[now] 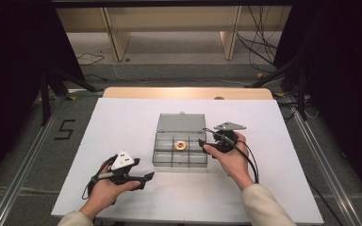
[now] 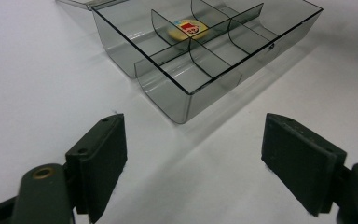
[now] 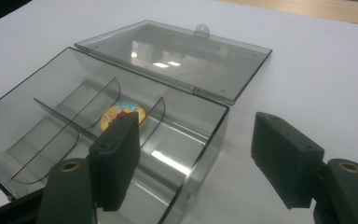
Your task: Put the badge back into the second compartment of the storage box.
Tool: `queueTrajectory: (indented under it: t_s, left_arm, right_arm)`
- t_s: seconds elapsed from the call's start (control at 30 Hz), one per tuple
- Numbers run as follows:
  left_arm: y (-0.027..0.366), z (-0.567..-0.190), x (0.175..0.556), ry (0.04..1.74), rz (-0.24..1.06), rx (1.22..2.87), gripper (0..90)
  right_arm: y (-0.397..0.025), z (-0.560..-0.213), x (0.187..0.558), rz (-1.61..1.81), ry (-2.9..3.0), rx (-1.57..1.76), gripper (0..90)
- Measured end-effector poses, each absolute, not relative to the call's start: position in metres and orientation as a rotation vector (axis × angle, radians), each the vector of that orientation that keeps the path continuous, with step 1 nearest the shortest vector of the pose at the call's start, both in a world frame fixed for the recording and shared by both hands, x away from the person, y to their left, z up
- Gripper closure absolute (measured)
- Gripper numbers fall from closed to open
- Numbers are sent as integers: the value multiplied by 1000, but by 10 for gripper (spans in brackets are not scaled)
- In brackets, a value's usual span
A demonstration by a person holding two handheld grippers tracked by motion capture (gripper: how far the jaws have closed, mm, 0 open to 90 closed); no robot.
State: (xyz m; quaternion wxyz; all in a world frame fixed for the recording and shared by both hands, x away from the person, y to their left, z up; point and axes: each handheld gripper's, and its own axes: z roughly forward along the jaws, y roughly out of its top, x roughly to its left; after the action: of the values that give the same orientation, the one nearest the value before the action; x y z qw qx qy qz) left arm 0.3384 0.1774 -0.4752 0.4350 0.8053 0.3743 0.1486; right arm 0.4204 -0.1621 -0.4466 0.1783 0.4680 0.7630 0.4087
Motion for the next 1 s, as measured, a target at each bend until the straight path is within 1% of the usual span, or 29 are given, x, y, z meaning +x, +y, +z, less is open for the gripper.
queueTrajectory:
  t_s: [1.0]
  left_arm:
    - [173,-475,336,920,344,1998,221]
  right_arm:
    - [-167,-450,413,1167,2139,1345,315]
